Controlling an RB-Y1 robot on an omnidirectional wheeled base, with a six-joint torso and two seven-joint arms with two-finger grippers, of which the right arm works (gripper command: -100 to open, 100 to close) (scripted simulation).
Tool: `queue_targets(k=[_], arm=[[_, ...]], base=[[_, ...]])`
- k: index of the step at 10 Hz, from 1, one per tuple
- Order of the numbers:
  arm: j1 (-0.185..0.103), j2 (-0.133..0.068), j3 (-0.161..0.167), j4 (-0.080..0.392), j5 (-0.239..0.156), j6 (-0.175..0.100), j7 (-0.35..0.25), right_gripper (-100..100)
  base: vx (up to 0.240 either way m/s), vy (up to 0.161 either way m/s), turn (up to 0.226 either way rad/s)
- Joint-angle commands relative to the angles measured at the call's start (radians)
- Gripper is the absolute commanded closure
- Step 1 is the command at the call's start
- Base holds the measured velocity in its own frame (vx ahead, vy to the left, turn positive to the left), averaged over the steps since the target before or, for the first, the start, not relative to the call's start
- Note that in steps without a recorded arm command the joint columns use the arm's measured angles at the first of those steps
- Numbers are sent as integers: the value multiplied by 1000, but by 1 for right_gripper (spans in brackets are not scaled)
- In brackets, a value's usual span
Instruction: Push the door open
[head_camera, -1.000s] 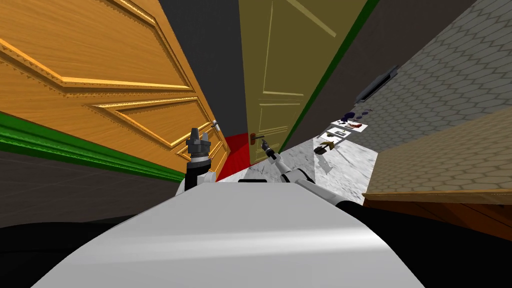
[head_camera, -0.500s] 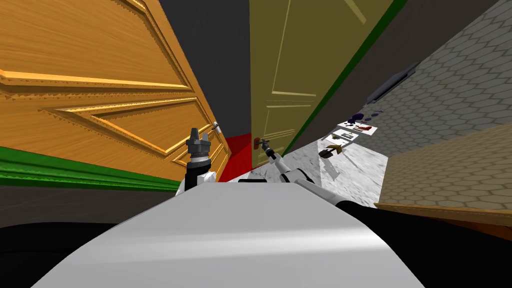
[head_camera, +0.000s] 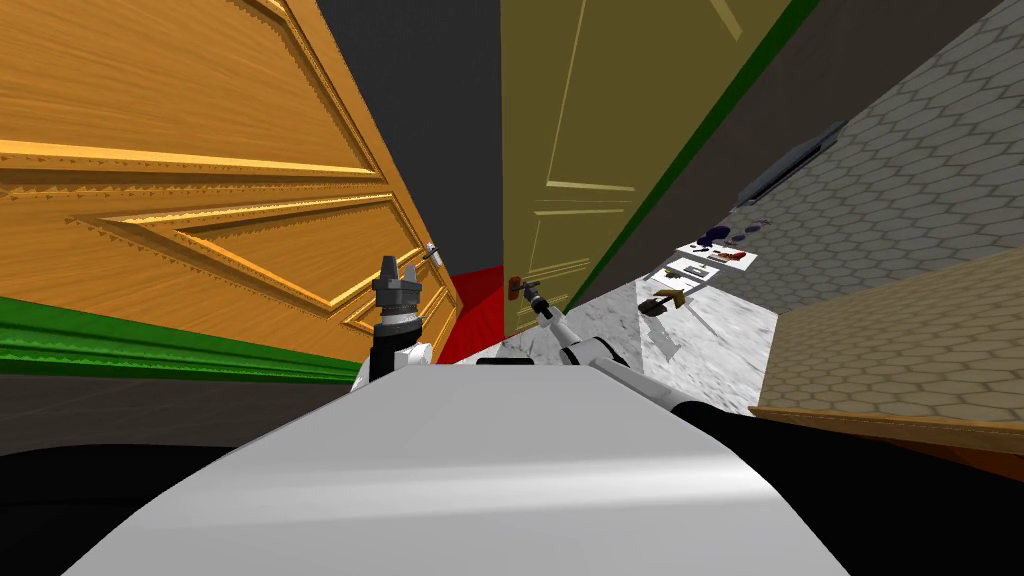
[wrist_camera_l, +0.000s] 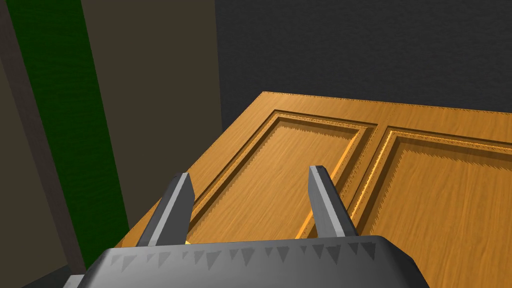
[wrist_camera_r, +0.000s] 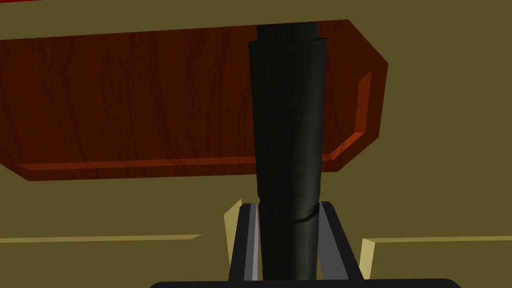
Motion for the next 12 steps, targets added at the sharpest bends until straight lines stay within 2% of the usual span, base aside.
queue_targets(k=[1,4,10,12], arm=[[0,0,0,0,0,-1,-1,100],[2,4,-19,1,-9,6,23,100],[1,21,-86,-1,-42,27,102,100],[1,21,-86,-1,-42,27,102,100]], base=[[-11,-3,-5],[74,43,-33],[157,100,-55],[68,56,-9]])
